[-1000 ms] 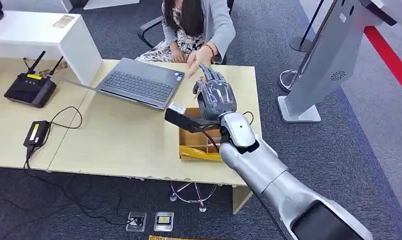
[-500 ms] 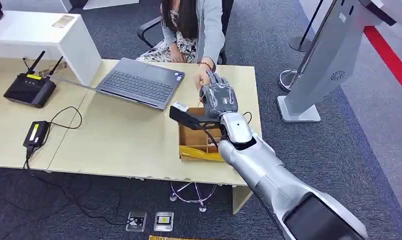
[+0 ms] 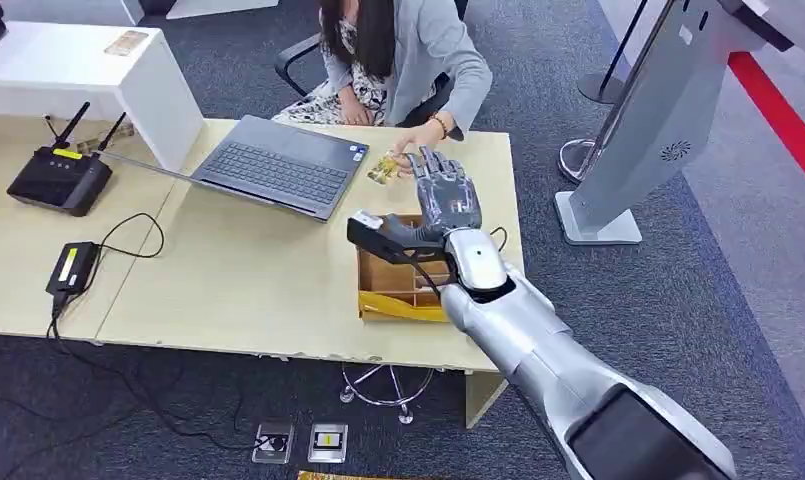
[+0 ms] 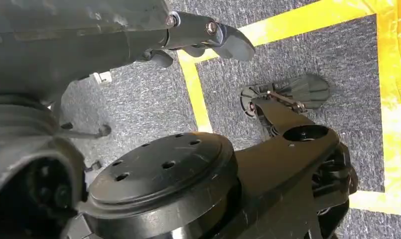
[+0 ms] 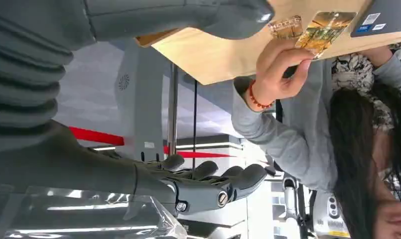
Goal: Pass the card to the sensor for recognition and then transmit it.
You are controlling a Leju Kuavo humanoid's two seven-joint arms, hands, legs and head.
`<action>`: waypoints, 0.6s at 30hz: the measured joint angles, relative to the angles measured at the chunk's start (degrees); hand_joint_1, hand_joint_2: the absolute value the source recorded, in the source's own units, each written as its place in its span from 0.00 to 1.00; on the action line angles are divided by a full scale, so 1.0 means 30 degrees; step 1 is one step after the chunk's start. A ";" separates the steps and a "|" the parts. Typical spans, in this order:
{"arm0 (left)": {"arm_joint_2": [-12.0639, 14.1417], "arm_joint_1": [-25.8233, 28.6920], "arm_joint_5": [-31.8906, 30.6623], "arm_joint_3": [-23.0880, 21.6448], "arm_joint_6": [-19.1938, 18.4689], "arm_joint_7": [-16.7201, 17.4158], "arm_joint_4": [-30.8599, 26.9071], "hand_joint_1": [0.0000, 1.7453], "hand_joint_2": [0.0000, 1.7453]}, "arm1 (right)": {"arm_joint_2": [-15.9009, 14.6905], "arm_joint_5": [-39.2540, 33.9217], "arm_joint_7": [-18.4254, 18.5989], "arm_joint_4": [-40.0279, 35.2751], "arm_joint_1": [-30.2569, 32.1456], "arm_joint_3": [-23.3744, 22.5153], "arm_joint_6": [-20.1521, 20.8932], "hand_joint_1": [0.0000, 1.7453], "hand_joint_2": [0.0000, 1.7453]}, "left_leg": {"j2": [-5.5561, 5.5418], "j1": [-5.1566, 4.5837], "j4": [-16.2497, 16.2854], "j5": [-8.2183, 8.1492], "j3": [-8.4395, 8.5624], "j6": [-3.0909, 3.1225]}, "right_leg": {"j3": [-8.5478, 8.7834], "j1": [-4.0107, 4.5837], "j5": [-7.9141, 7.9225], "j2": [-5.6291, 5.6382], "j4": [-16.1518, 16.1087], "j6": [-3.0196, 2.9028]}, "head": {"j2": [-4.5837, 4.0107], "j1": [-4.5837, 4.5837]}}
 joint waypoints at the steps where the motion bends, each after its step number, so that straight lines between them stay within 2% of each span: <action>1: 0.0000 0.0000 0.0000 0.0000 -0.0007 0.0007 0.0000 0.00 0.00 | 0.0000 0.0007 0.0000 0.0044 0.0001 0.0000 0.0000 0.00 0.00 | 0.0000 0.0000 0.0000 0.0000 0.0000 0.0000 | 0.0000 0.0000 0.0000 0.0000 0.0000 0.0000 | -0.0007 -0.0007; 7: 0.0000 0.0005 -0.0007 0.0000 -0.0072 0.0000 0.0000 0.00 0.00 | -0.0116 -0.0217 0.0015 0.0226 0.0003 -0.0167 -0.0145 0.00 0.00 | 0.0003 -0.0001 0.0005 0.0000 0.0010 0.0000 | -0.0013 0.0000 0.0000 0.0001 -0.0003 0.0000 | -0.0007 -0.0007; 10: 0.0014 0.0020 0.0036 0.0000 -0.0248 0.0000 0.0000 0.00 0.00 | -0.0741 -0.1019 -0.0029 0.0247 0.0001 -0.0779 -0.0539 0.00 0.00 | -0.0004 -0.0003 0.0007 0.0000 0.0010 0.0000 | -0.0005 -0.0001 0.0000 -0.0011 -0.0008 0.0000 | -0.0007 0.0000; 12: 0.0051 0.0051 0.0073 0.0000 -0.0379 0.0000 0.0000 0.00 0.00 | -0.1415 -0.1853 -0.0044 0.0306 0.0019 -0.1232 -0.0539 0.00 0.00 | 0.0000 -0.0009 0.0009 0.0000 0.0011 0.0001 | -0.0006 -0.0006 0.0002 -0.0007 -0.0016 0.0003 | -0.0007 -0.0007; 18: 0.0277 0.0165 0.0423 0.0000 -0.0576 0.0044 0.0029 0.00 0.00 | -0.4935 -0.6626 -0.0306 0.0590 0.0217 -0.4527 -0.0349 0.00 0.00 | -0.0026 -0.0030 0.0036 -0.0006 0.0004 0.0011 | 0.0010 -0.0025 0.0017 -0.0038 -0.0046 0.0023 | -0.0007 -0.0007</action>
